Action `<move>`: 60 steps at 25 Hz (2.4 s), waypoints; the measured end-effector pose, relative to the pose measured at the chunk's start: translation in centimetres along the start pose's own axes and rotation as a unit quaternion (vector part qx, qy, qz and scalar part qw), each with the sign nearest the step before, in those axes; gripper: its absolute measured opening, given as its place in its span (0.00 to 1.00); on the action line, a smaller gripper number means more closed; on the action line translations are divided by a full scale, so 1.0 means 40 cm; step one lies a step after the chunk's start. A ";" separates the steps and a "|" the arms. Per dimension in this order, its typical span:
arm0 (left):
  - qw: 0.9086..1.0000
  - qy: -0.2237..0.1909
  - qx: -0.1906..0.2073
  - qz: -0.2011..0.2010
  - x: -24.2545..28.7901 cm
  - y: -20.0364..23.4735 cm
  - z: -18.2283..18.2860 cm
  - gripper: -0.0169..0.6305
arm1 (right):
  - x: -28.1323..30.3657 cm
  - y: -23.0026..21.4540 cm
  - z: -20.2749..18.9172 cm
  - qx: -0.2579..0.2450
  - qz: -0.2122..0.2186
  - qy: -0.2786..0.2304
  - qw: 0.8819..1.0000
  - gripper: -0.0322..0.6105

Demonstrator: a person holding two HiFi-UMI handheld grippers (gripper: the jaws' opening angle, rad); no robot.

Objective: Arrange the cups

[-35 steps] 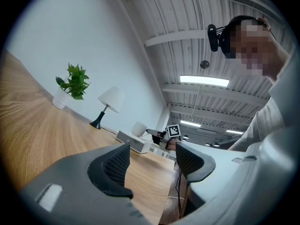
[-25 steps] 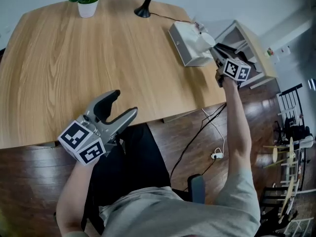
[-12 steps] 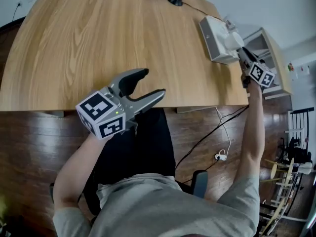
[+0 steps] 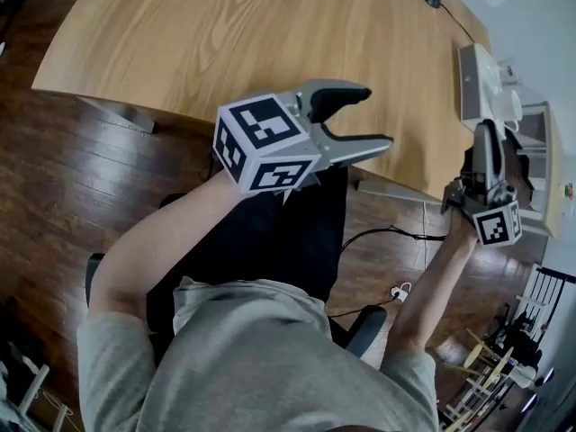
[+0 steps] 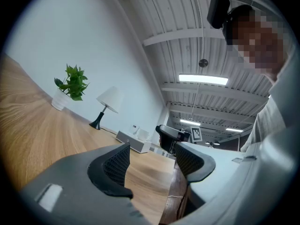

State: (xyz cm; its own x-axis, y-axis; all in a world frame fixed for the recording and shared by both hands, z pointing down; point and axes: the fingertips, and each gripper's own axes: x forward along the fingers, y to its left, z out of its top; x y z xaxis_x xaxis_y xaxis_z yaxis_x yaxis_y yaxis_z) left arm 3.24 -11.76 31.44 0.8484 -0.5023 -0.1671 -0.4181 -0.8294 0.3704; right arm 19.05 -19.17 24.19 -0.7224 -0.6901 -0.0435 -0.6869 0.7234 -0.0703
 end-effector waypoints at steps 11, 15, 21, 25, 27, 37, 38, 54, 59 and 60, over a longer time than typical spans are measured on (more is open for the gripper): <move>0.999 0.015 0.037 0.003 0.006 -0.007 -0.018 0.49 | 0.048 0.188 -0.155 -0.064 0.018 0.004 0.998 0.25; 0.998 0.032 0.045 0.001 -0.002 0.000 -0.025 0.49 | 0.024 0.185 -0.203 -0.041 0.000 -0.001 0.999 0.25; 0.997 0.048 0.064 0.024 0.000 0.000 -0.044 0.49 | 0.041 0.184 -0.242 -0.026 0.020 0.022 0.999 0.25; 0.995 0.053 0.084 0.019 -0.005 -0.009 -0.050 0.48 | 0.045 0.185 -0.252 -0.023 0.022 0.020 0.999 0.25; 0.995 0.050 0.085 0.016 -0.007 -0.010 -0.047 0.48 | 0.046 0.187 -0.253 -0.027 0.023 0.021 0.999 0.25; 0.996 0.047 0.071 0.013 -0.009 -0.004 -0.044 0.48 | 0.048 0.192 -0.267 -0.036 0.024 0.027 0.999 0.25; 0.996 0.048 0.073 0.013 -0.008 -0.005 -0.045 0.48 | 0.047 0.191 -0.265 -0.034 0.024 0.025 0.999 0.25; 0.998 0.035 0.046 0.007 -0.008 -0.004 -0.031 0.48 | 0.023 0.158 -0.243 -0.004 0.007 0.004 1.000 0.25; 0.999 0.032 0.041 0.007 -0.006 -0.001 -0.028 0.48 | 0.017 0.151 -0.238 -0.003 0.007 0.001 1.000 0.25; 0.999 0.031 0.041 0.007 -0.007 -0.001 -0.028 0.48 | 0.017 0.151 -0.238 -0.003 0.008 0.001 1.000 0.25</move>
State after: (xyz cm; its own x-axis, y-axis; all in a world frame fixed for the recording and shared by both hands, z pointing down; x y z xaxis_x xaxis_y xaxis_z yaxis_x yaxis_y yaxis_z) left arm 3.40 -11.31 32.49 0.8598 -0.5000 -0.1037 -0.4533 -0.8408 0.2958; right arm 13.63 -15.05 33.24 -0.7334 -0.6784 -0.0435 -0.6756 0.7344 -0.0644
